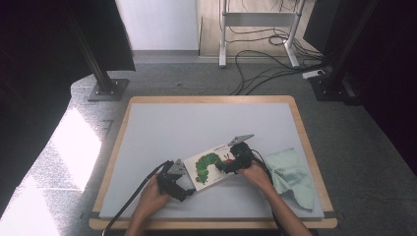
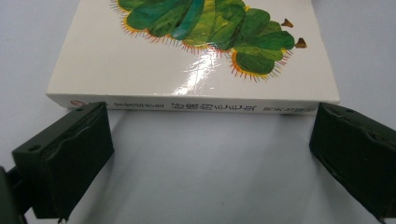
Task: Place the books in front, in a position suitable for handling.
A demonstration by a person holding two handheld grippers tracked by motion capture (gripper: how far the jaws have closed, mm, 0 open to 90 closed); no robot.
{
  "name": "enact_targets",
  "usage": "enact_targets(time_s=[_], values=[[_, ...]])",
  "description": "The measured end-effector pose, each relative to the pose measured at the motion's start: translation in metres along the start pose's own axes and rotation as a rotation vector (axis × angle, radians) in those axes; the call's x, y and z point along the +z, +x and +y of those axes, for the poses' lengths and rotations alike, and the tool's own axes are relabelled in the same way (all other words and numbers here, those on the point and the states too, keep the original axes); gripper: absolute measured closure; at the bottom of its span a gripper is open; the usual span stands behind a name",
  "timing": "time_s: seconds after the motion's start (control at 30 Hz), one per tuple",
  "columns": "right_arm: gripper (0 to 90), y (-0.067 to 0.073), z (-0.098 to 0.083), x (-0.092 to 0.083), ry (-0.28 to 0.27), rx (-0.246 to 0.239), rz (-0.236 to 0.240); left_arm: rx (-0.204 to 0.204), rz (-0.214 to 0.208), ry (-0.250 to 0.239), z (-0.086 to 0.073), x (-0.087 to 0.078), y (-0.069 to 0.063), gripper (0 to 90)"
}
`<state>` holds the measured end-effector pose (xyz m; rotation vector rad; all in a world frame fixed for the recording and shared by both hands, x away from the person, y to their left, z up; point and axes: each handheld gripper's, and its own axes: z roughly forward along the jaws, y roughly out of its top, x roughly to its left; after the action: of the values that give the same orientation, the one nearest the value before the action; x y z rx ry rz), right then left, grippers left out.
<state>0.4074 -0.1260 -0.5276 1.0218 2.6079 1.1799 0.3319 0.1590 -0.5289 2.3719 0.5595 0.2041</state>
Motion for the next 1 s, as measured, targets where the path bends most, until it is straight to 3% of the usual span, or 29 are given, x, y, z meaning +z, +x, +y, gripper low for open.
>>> enact_targets(time_s=[0.13, 0.4, 0.57, 0.8, 1.0], values=[[0.4, 0.002, 0.002, 0.001, 0.01, 0.002, 0.001, 0.0, 0.0, 0.0, 0.0, 0.0, 0.0, 0.0], [0.5, 0.002, 0.004, -0.009, -0.033, 0.047, 0.03, -0.001, -0.001, 0.0, 0.0, 0.0, 0.0, 0.0], [0.8, 0.004, 0.003, -0.015, -0.047, 0.043, 0.034, -0.001, -0.001, 0.0, 0.0, 0.0, 0.0, 0.0], [1.0, 0.006, -0.003, -0.019, -0.046, 0.072, 0.047, -0.001, 0.0, 0.0, 0.0, 0.0, 0.0, 0.0], [1.3, 0.005, -0.005, -0.016, -0.034, 0.064, 0.043, -0.001, -0.001, 0.0, 0.0, 0.0, 0.0, 0.0]])
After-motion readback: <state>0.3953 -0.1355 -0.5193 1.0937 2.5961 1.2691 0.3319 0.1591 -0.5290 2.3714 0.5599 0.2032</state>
